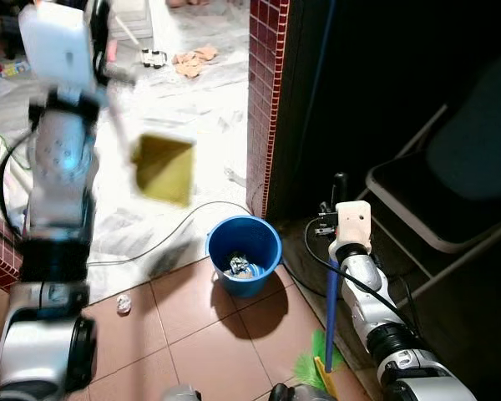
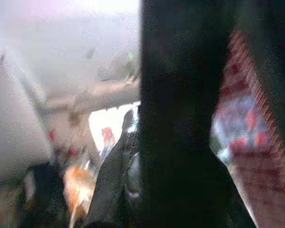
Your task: Sweep floor
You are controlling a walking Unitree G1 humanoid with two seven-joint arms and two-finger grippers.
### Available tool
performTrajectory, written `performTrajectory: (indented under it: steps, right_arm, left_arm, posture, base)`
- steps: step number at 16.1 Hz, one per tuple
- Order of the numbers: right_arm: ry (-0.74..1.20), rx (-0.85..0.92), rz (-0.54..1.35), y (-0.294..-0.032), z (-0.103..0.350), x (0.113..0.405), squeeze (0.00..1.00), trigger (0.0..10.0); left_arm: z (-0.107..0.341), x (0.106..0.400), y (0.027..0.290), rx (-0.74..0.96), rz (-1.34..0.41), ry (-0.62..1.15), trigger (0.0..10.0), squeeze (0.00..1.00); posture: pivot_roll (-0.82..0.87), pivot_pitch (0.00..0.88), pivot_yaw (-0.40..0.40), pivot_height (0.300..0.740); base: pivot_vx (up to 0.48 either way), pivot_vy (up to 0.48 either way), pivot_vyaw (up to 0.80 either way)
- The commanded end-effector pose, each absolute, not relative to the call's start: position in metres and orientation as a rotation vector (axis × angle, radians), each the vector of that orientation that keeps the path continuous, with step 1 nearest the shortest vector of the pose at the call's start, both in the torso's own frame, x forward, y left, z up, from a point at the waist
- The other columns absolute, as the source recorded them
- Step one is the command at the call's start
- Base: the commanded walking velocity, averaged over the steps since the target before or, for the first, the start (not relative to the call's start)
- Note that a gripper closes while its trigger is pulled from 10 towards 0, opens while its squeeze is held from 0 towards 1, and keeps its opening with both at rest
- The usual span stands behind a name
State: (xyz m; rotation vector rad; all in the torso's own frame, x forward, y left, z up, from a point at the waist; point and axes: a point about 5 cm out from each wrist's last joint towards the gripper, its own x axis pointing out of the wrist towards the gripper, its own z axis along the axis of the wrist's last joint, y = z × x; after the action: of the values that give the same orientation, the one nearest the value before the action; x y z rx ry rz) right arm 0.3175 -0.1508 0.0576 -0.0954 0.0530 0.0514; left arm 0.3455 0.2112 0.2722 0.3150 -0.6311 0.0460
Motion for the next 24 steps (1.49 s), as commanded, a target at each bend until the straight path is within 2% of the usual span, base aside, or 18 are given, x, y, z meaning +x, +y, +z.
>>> performTrajectory:
  steps: [1, 3, 4, 6, 8, 9, 11, 12, 13, 15, 16, 18, 24]
  right_arm:
    - [0.022, -0.042, 0.06, -0.146, 0.066, 0.323, 0.0, 10.0]
    - [0.026, -0.05, 0.071, -0.144, 0.066, 0.324, 0.0, 10.0]
    - [0.038, -0.058, 0.083, -0.142, 0.064, 0.325, 0.0, 10.0]
    - [0.047, -0.072, 0.092, -0.14, 0.063, 0.325, 0.0, 10.0]
    - [0.054, -0.2, 0.09, -0.139, 0.06, 0.323, 0.0, 10.0]
    - [0.058, -0.194, 0.097, -0.137, 0.06, 0.324, 0.0, 10.0]
    - [0.081, -0.09, 0.118, -0.126, 0.062, 0.328, 0.0, 10.0]
    - [0.114, -0.025, 0.072, -0.122, 0.062, 0.332, 0.0, 10.0]
    - [0.099, -0.028, 0.088, -0.118, 0.064, 0.333, 0.0, 10.0]
    - [0.062, -0.019, 0.179, -0.107, 0.069, 0.334, 0.0, 10.0]
    - [0.072, 0.03, 0.19, -0.102, 0.07, 0.335, 0.0, 10.0]
    - [0.079, -0.024, 0.169, -0.104, 0.068, 0.335, 0.0, 10.0]
    - [0.067, 0.03, 0.2, -0.108, 0.063, 0.331, 0.0, 10.0]
  left_arm:
    - [0.24, 0.346, 0.228, 0.344, 0.13, -0.523, 10.0, 0.0]
    - [0.224, 0.344, 0.236, 0.333, 0.169, -0.484, 10.0, 0.0]
    - [0.207, 0.344, 0.25, 0.287, 0.241, -0.424, 10.0, 0.0]
    - [0.193, 0.345, 0.253, 0.267, 0.26, -0.364, 10.0, 0.0]
    - [0.167, 0.346, 0.246, 0.202, 0.273, -0.262, 10.0, 0.0]
    - [0.156, 0.347, 0.242, 0.18, 0.287, -0.221, 10.0, 0.0]
    - [0.127, 0.342, 0.232, 0.136, 0.303, -0.109, 10.0, 0.0]
    - [0.108, 0.338, 0.226, 0.03, 0.272, -0.035, 10.0, 0.0]
    - [0.099, 0.335, 0.221, 0.015, 0.25, -0.008, 10.0, 0.0]
    - [0.083, 0.329, 0.216, 0.027, 0.237, 0.049, 10.0, 0.0]
    - [0.072, 0.324, 0.211, 0.091, 0.213, 0.067, 10.0, 0.0]
    - [0.066, 0.322, 0.203, 0.094, 0.178, 0.065, 10.0, 0.0]
    - [0.054, 0.319, 0.186, 0.206, 0.063, 0.105, 10.0, 0.0]
  posture:
    - [0.05, 0.0, -0.04, 0.74]
    - [0.06, 0.0, -0.047, 0.74]
    - [0.05, 0.0, -0.045, 0.74]
    - [0.05, 0.0, -0.042, 0.74]
    - [0.05, 0.0, -0.046, 0.74]
    - [0.05, 0.0, -0.048, 0.74]
    - [0.06, 0.0, -0.049, 0.74]
    - [0.07, 0.0, -0.049, 0.74]
    - [0.08, 0.0, -0.049, 0.74]
    - [0.08, 0.0, -0.05, 0.74]
    - [0.08, 0.0, -0.051, 0.74]
    - [0.08, 0.0, -0.055, 0.74]
    - [0.06, 0.0, -0.055, 0.74]
  base:
    - [0.0, 0.0, 0.0]
    - [0.0, 0.0, 0.0]
    - [0.0, 0.0, 0.0]
    - [0.0, 0.0, 0.0]
    - [0.0, 0.0, 0.0]
    - [0.0, 0.0, 0.0]
    - [0.0, 0.0, 0.0]
    - [0.0, 0.0, 0.0]
    - [0.0, 0.0, 0.0]
    - [0.0, 0.0, 0.0]
    - [0.0, 0.0, 0.0]
    - [0.0, 0.0, 0.0]
    - [0.0, 0.0, 0.0]
